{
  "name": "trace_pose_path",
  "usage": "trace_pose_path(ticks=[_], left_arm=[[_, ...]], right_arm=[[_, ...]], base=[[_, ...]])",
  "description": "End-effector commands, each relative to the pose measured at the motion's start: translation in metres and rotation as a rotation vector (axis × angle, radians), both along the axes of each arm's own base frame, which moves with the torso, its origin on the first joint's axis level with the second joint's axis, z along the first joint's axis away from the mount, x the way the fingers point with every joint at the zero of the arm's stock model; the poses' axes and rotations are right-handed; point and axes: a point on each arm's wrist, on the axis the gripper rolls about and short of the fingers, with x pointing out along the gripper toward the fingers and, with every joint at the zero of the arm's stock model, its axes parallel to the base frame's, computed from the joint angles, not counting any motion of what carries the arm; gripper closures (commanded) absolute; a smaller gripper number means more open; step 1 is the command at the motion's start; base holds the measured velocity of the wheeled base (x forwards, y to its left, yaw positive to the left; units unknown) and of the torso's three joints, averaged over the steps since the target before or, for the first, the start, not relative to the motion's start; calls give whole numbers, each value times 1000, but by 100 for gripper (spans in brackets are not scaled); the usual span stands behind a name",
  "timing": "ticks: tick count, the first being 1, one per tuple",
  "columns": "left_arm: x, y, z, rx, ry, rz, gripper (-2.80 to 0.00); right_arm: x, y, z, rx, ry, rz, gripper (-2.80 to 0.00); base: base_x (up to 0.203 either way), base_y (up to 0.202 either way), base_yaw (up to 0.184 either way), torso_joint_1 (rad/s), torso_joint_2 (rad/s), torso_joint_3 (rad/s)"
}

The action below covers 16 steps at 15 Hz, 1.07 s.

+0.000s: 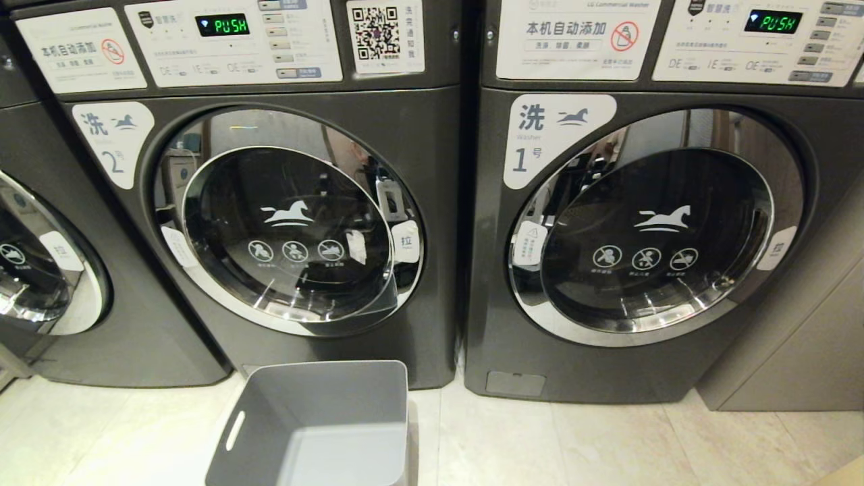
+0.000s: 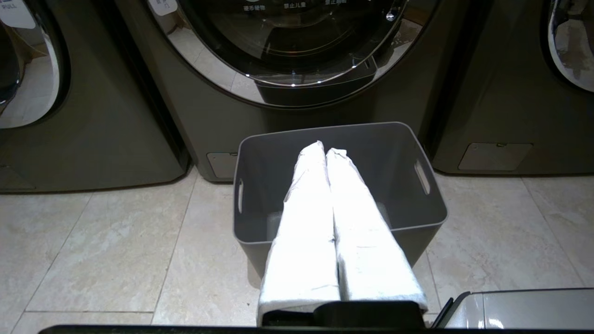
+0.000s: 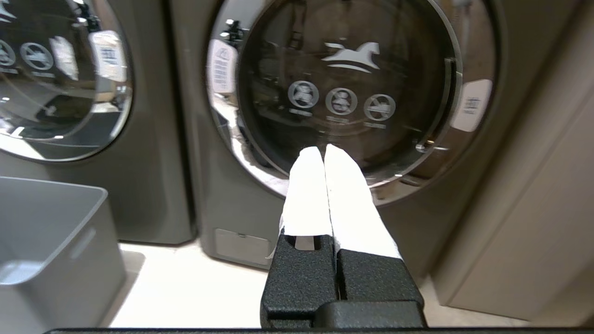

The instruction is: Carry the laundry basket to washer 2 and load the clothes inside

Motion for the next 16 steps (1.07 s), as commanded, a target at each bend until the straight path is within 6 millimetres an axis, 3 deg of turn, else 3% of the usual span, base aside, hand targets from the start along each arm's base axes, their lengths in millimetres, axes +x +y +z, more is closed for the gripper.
trace_pose_path(ticks=[1,9,16], left_arm=[[0,0,0,0,-1,0,0],[0,0,0,-25,-1,5,0],[0,0,0,-29,0,2,0]], right_arm=[[4,0,-11,-2,40,1,0],[4,0,-11,-2,39,1,0],[4,0,-11,-2,40,1,0]], base=[[0,-197,-1,2,3,3],[0,-179,1,2,3,1],[0,0,0,0,0,0]])
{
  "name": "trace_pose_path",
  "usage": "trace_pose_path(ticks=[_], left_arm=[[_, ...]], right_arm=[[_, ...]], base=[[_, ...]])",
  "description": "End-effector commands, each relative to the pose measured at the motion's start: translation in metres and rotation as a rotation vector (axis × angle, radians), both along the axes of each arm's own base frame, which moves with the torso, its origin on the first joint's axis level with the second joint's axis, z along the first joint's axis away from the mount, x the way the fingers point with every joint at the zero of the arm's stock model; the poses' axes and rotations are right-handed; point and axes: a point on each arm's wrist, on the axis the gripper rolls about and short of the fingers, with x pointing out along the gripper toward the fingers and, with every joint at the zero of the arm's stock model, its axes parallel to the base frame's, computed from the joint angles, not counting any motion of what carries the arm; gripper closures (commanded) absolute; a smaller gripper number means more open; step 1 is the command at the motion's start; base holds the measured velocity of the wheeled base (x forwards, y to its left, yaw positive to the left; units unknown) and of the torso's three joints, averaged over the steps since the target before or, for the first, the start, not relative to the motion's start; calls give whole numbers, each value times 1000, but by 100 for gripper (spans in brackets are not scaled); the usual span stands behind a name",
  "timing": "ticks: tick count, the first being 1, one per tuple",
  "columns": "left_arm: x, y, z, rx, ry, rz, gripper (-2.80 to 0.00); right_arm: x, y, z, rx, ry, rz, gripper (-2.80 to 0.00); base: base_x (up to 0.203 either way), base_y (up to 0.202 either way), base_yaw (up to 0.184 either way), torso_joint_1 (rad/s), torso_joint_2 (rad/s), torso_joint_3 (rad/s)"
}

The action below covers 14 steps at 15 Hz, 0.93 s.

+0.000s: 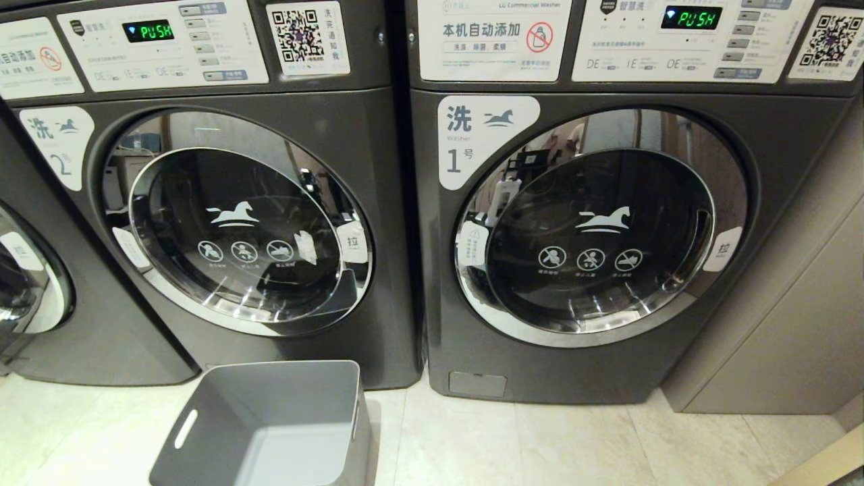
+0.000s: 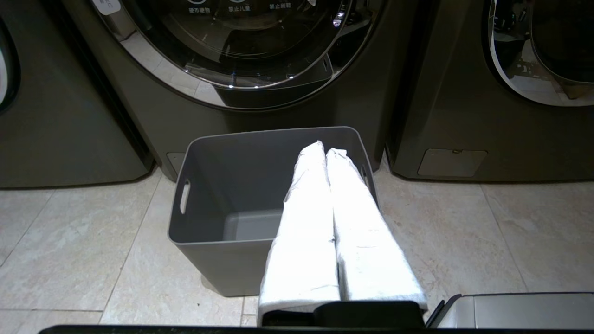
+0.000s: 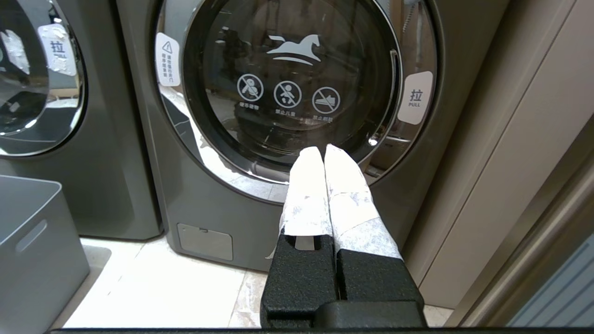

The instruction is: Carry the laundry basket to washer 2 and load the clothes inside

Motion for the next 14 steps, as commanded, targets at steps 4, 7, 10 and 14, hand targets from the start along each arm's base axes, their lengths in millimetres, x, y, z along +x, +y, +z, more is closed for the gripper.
trace_pose_path(ticks=[4,7,10,14], left_arm=[[0,0,0,-7,-1,1,0],[0,0,0,-7,0,1,0],[0,0,0,-7,0,1,0],[0,0,0,-7,0,1,0]], right_arm=[[4,0,-11,-2,40,1,0],[4,0,-11,-2,38,1,0],[4,0,-11,-2,40,1,0],[4,0,-11,-2,40,1,0]], base=[[0,0,0,0,0,0],[0,0,0,0,0,0],[0,0,0,0,0,0],[0,0,0,0,0,0]])
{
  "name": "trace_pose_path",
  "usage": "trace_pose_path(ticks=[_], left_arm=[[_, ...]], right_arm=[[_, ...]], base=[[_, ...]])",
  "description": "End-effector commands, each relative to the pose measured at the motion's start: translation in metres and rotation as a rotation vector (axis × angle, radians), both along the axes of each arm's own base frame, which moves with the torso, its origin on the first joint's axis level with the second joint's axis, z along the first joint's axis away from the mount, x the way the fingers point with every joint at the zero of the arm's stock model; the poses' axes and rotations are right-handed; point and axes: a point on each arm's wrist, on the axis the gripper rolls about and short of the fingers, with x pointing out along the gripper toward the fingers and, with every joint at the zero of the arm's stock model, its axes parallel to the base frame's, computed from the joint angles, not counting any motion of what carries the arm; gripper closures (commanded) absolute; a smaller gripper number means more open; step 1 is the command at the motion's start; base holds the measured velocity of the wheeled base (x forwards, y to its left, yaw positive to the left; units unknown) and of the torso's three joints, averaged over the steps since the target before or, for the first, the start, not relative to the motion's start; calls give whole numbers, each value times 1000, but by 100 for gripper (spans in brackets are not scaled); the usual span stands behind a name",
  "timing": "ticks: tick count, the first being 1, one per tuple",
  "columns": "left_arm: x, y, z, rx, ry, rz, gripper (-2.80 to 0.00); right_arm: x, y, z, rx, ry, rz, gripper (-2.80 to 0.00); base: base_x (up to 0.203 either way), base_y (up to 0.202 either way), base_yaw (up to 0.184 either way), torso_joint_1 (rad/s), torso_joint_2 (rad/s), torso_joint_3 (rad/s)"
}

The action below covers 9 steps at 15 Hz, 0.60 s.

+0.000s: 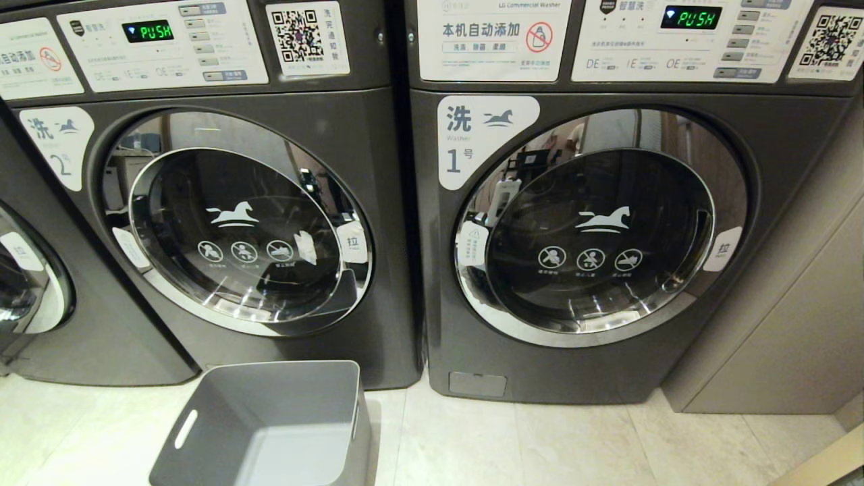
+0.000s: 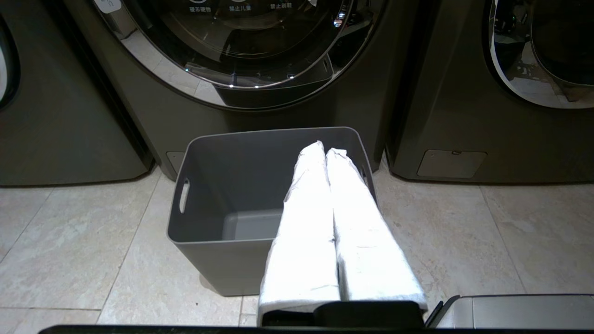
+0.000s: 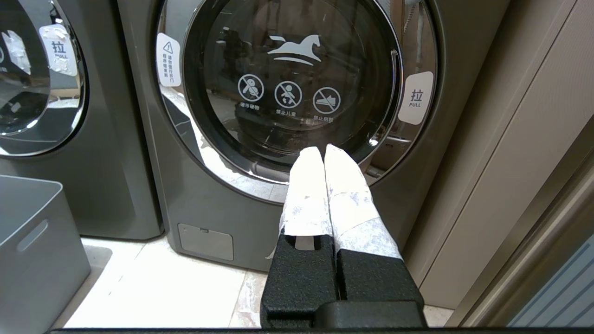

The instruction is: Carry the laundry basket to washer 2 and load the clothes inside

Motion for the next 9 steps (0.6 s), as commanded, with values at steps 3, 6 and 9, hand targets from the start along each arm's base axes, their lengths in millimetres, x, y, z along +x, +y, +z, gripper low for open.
trace_pose_path(ticks=[3,6,9], left_arm=[[0,0,0,2,0,0,0],[0,0,0,2,-1,0,0],[0,0,0,2,1,0,0]], right_arm=[[4,0,-11,-2,40,1,0],[4,0,-11,-2,40,1,0],[4,0,-11,-2,38,1,0]], base=[[0,0,0,0,0,0],[0,0,0,0,0,0],[41,0,0,1,2,1]])
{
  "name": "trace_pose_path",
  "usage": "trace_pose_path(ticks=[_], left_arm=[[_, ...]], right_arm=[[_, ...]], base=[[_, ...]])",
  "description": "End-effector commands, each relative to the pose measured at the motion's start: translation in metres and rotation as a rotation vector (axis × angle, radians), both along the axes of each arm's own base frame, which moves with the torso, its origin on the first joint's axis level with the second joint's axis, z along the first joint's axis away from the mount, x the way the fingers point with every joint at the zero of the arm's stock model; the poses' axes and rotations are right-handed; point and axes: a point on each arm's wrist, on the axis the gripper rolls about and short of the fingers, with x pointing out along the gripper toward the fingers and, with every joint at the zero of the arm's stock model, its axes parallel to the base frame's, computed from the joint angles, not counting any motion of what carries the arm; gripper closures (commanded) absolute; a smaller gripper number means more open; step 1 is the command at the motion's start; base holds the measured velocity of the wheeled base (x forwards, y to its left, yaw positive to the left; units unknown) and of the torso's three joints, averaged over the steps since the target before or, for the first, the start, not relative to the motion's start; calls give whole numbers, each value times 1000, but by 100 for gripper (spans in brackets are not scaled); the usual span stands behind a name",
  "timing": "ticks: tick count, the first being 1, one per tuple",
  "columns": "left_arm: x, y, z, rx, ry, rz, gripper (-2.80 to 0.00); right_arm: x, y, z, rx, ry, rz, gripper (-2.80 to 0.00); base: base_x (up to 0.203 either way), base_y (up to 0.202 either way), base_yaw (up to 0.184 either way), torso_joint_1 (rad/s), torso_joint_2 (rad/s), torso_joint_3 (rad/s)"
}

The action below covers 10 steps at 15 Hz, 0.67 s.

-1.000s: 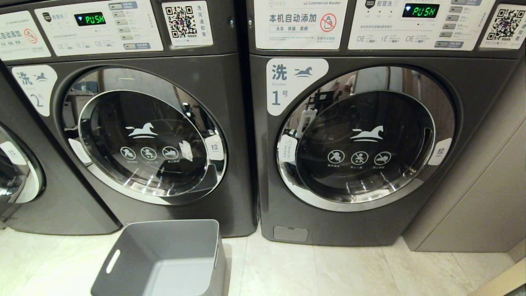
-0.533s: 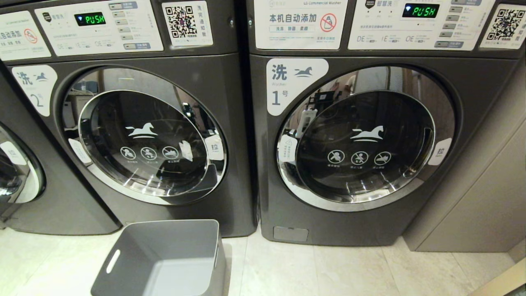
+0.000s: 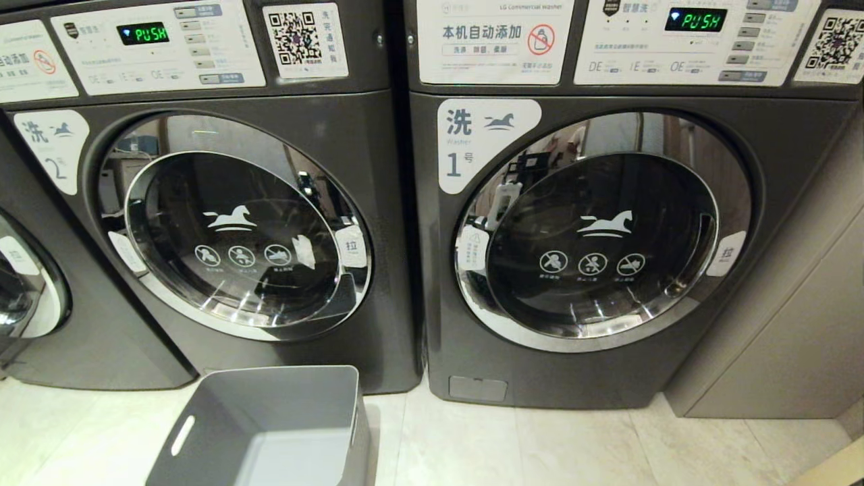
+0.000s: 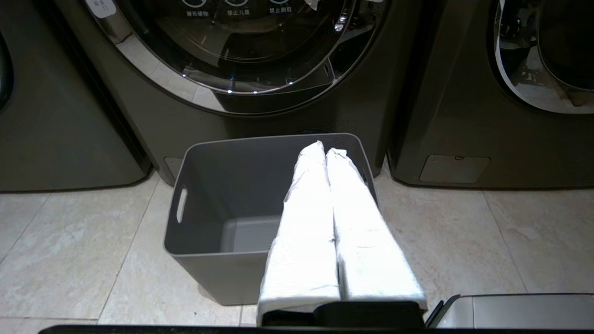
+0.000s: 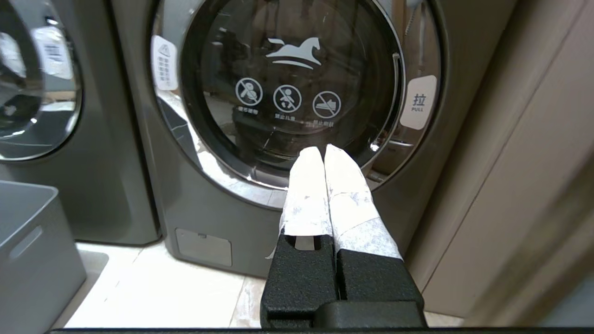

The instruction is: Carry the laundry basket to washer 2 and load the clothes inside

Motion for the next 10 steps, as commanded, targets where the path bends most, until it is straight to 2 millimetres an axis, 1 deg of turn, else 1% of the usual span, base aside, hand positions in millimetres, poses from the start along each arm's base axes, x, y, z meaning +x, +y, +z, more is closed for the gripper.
trace_pose_path(ticks=[1,7,8,10], left_arm=[[0,0,0,0,1,0,0],[0,0,0,0,0,0,0],[0,0,0,-1,-2,0,0],[0,0,0,-3,-1,0,0]], right_arm=[[4,0,-11,-2,40,1,0],[4,0,-11,-2,40,1,0],[4,0,-11,-2,40,1,0],[4,0,-11,-2,40,1,0]], base=[[196,0,-4,2,1,1],[197,0,-1,5,3,1],[147,0,1,4,2,0],[35,0,1,11,1,-1]])
